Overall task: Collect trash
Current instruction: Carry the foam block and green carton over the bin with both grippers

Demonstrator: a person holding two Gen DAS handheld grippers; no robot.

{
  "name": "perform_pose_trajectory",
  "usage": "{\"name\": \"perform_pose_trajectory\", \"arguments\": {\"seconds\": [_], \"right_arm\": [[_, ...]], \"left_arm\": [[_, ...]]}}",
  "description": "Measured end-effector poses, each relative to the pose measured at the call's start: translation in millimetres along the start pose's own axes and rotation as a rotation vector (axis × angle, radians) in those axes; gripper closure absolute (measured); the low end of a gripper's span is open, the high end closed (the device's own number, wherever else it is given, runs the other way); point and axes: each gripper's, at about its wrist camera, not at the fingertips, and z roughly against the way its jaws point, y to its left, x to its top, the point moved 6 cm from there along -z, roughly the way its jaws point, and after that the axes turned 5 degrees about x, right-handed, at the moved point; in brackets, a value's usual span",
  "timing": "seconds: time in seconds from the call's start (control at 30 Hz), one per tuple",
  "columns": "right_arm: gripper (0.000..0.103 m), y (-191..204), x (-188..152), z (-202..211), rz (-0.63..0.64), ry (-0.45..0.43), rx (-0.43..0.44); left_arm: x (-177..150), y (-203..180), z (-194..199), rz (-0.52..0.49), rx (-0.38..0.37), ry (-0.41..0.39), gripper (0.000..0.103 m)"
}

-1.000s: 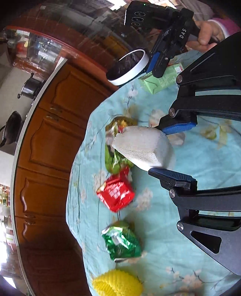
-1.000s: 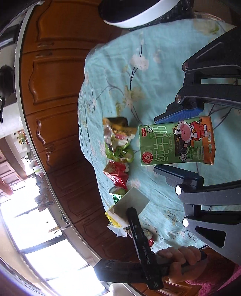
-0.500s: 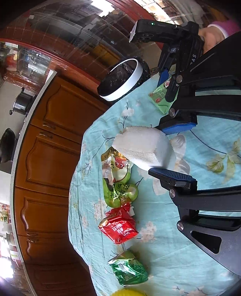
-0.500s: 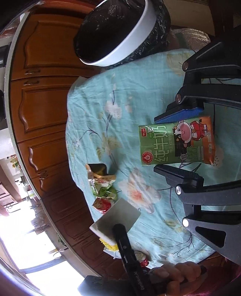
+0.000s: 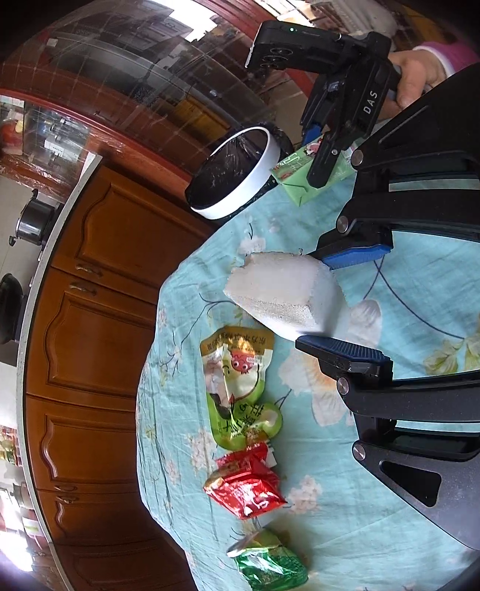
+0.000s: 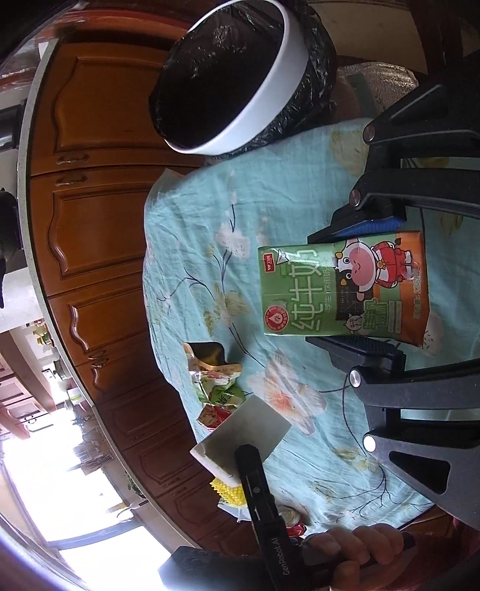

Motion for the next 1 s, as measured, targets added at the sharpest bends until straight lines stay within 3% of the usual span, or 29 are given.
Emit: {"name": "perform_pose_trajectory", "arguments": {"seconds": [0.43,1.0], "right_arm": [[0.058,-56,16,51,-0.089,-0.101,-0.079],[0.058,-129,41,88,-0.18,-0.175,-0.153]], "left_arm": [[21,-87,-31,-0.146,-0.089,0.022,0.069],[50,-165,-73,-0.272,-0.122,0.046,0.069]]}}
